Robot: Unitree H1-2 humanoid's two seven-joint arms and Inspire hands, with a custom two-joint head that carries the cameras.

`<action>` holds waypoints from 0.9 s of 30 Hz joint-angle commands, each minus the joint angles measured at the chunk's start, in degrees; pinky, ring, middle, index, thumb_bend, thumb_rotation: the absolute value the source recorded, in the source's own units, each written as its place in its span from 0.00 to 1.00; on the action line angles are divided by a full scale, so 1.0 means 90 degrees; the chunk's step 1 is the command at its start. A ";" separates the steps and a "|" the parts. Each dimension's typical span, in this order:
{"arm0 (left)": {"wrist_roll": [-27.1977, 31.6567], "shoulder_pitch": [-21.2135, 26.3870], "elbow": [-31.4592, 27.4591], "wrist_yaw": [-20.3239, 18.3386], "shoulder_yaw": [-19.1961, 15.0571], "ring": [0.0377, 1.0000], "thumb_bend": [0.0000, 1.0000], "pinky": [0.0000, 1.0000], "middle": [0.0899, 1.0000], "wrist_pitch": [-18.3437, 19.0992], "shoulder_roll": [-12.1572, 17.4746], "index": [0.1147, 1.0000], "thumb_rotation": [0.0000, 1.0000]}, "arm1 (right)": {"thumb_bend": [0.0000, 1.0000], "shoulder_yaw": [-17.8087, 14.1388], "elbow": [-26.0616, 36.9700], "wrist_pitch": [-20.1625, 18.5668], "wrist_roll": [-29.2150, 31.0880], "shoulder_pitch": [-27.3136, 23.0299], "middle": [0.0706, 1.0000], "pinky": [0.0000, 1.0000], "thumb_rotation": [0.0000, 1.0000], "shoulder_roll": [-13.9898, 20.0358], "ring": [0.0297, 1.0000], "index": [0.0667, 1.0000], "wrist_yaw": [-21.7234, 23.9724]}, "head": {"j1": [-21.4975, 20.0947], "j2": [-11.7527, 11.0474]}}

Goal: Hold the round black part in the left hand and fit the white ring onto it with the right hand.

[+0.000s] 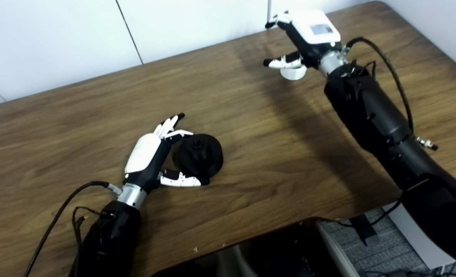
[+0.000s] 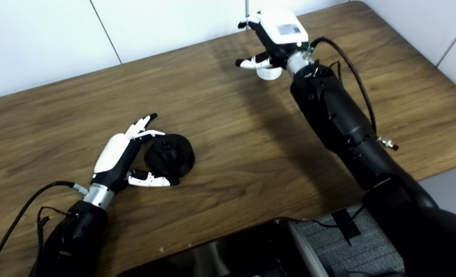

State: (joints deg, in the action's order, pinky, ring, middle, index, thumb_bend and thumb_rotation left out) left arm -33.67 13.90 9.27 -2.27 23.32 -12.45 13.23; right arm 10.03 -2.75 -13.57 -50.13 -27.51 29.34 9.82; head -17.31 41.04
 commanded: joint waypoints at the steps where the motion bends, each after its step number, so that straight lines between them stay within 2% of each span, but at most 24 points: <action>1: -0.0109 -0.0139 0.0143 0.0036 -0.0054 1.00 1.00 1.00 1.00 -0.0086 0.0160 0.59 0.36 | 0.81 0.0040 0.0242 -0.0236 -0.0116 -0.0309 0.94 0.95 0.71 0.0336 0.99 0.89 0.0509 | 0.0016 0.0009; 3: -0.0073 -0.0152 0.0131 0.0013 -0.0068 1.00 1.00 1.00 1.00 -0.0076 0.0159 0.59 0.35 | 0.88 0.0119 0.0291 -0.0327 -0.0206 -0.0344 0.94 0.94 0.75 0.0447 0.99 0.91 0.0808 | 0.0016 0.0003; 5: -0.0079 -0.0156 0.0128 0.0011 -0.0073 1.00 1.00 1.00 1.00 -0.0082 0.0160 0.59 0.35 | 0.90 0.0161 0.0291 -0.0373 -0.0271 -0.0374 0.93 0.92 0.72 0.0511 0.97 0.91 0.0965 | 0.0012 0.0005; 8: -0.0097 -0.0157 0.0112 -0.0003 -0.0077 1.00 1.00 1.00 1.00 -0.0070 0.0156 0.59 0.36 | 0.85 0.0189 0.0246 -0.0446 -0.0349 -0.0420 0.92 0.90 0.64 0.0573 0.96 0.91 0.1127 | 0.0020 0.0011; 11: -0.0092 -0.0153 0.0121 -0.0009 -0.0080 1.00 1.00 1.00 1.00 -0.0075 0.0153 0.60 0.37 | 0.78 0.0184 0.0161 -0.0480 -0.0369 -0.0455 0.89 0.89 0.52 0.0605 0.95 0.90 0.1216 | 0.0025 0.0018; 14: -0.0111 -0.0148 0.0116 -0.0008 -0.0078 1.00 1.00 1.00 1.00 -0.0070 0.0147 0.59 0.37 | 0.74 0.0188 0.0033 -0.0499 -0.0361 -0.0488 0.88 0.88 0.47 0.0638 0.95 0.89 0.1293 | 0.0044 0.0012; 20: -0.0131 -0.0132 0.0084 -0.0014 -0.0083 1.00 1.00 1.00 1.00 -0.0034 0.0130 0.59 0.38 | 0.77 0.0237 -0.0177 -0.0518 -0.0356 -0.0533 0.88 0.90 0.55 0.0698 0.95 0.89 0.1526 | 0.0101 0.0025; 24: -0.0129 -0.0135 0.0032 -0.0062 -0.0093 1.00 1.00 1.00 1.00 0.0017 0.0135 0.59 0.37 | 0.85 0.0301 -0.0347 -0.0500 -0.0354 -0.0566 0.87 0.88 0.63 0.0717 0.95 0.90 0.1602 | 0.0101 0.0025; 27: -0.0139 -0.0145 0.0004 -0.0070 -0.0098 1.00 1.00 1.00 1.00 0.0030 0.0137 0.59 0.36 | 0.89 0.0344 -0.0427 -0.0508 -0.0339 -0.0588 0.88 0.89 0.61 0.0729 0.95 0.90 0.1655 | 0.0144 0.0048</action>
State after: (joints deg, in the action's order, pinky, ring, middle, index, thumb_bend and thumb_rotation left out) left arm -33.63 13.68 9.11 -2.85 22.76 -12.31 13.20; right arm 13.61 -7.28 -17.53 -52.81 -29.35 34.47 24.97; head -16.08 41.40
